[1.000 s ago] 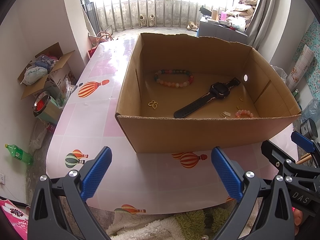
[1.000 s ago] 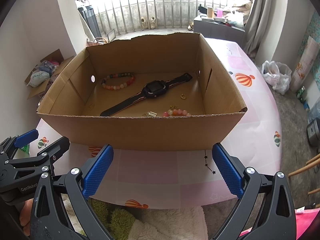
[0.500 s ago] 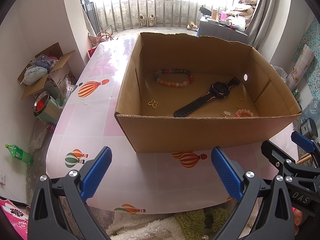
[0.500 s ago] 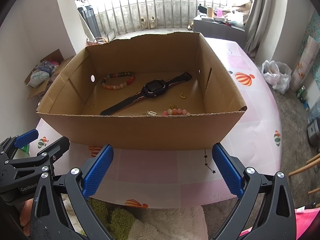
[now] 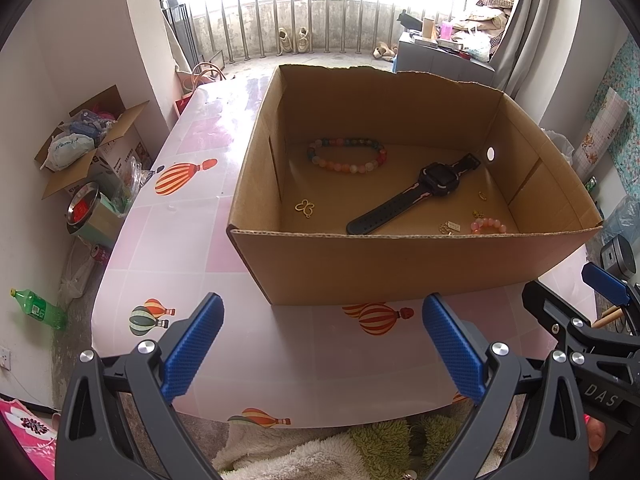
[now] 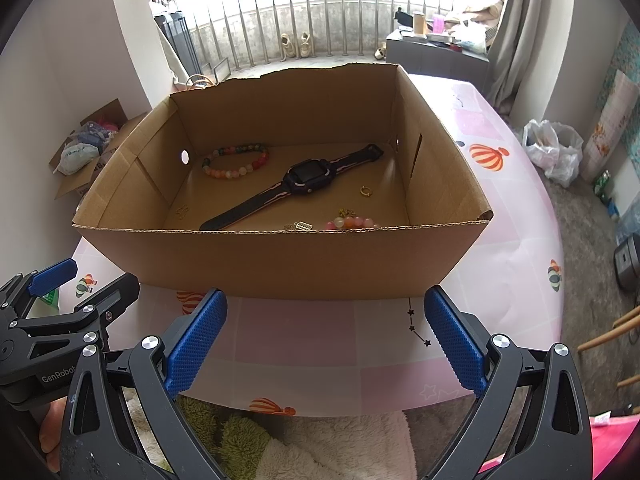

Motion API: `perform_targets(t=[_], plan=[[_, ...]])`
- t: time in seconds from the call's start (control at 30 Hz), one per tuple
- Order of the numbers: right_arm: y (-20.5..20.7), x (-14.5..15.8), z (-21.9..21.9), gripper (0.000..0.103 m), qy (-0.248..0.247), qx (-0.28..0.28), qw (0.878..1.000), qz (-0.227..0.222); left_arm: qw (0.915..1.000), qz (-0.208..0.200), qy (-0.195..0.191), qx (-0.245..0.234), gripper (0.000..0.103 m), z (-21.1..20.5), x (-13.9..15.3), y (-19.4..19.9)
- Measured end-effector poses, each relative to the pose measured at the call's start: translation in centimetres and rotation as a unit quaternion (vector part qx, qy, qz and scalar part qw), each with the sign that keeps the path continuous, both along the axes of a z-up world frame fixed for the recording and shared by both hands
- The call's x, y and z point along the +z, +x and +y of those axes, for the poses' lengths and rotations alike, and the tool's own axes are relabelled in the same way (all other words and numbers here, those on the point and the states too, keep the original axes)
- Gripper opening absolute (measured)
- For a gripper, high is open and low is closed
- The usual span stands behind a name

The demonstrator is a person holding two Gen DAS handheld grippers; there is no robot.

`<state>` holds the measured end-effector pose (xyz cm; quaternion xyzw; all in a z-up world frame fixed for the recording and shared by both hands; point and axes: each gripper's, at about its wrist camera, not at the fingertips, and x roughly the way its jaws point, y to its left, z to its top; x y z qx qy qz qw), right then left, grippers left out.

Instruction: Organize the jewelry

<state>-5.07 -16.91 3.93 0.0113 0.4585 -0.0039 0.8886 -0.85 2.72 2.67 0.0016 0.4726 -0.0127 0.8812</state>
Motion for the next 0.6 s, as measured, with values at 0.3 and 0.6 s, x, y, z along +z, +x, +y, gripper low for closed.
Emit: perform_targets(t=[0.3, 0.6], plan=[[-0.05, -0.09, 0.00, 0.095, 0.001, 0.000, 1.000, 0.000, 1.0000, 0.001, 0.000, 0.000, 0.097, 0.00, 0.00, 0.00], [-0.16, -0.18, -0.01, 0.095, -0.001, -0.003, 1.000, 0.000, 1.0000, 0.001, -0.002, -0.001, 0.097, 0.09, -0.07, 0.05]])
